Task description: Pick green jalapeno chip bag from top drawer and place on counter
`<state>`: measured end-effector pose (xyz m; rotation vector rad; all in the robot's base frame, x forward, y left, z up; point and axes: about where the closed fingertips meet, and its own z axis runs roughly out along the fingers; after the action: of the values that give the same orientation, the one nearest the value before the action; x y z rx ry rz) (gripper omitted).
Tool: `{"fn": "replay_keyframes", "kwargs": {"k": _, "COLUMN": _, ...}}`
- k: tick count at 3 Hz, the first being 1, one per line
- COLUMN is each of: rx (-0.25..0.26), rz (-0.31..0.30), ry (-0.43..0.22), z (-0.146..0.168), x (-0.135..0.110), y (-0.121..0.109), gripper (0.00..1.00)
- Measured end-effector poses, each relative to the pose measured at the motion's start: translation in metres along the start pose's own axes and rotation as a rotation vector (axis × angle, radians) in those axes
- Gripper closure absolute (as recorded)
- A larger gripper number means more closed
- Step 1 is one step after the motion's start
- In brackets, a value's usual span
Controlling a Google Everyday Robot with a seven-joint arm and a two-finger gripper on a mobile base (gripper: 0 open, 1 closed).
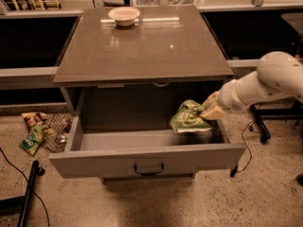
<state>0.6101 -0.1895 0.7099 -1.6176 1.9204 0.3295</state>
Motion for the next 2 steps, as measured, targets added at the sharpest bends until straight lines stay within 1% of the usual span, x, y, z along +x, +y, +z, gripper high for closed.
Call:
{"fn": "replay_keyframes", "kwargs": {"k": 1, "rx": 0.046, "rz": -0.007, "ry": -0.017, "z": -0.0375, "x": -0.0053, "y": 0.0027, "gripper": 1.00}}
{"fn": "replay_keyframes", "kwargs": {"k": 2, "rx": 0.049, "rz": -0.006, "ry": -0.017, "z": -0.0390, "x": -0.0048, "y": 0.0028, "gripper": 1.00}}
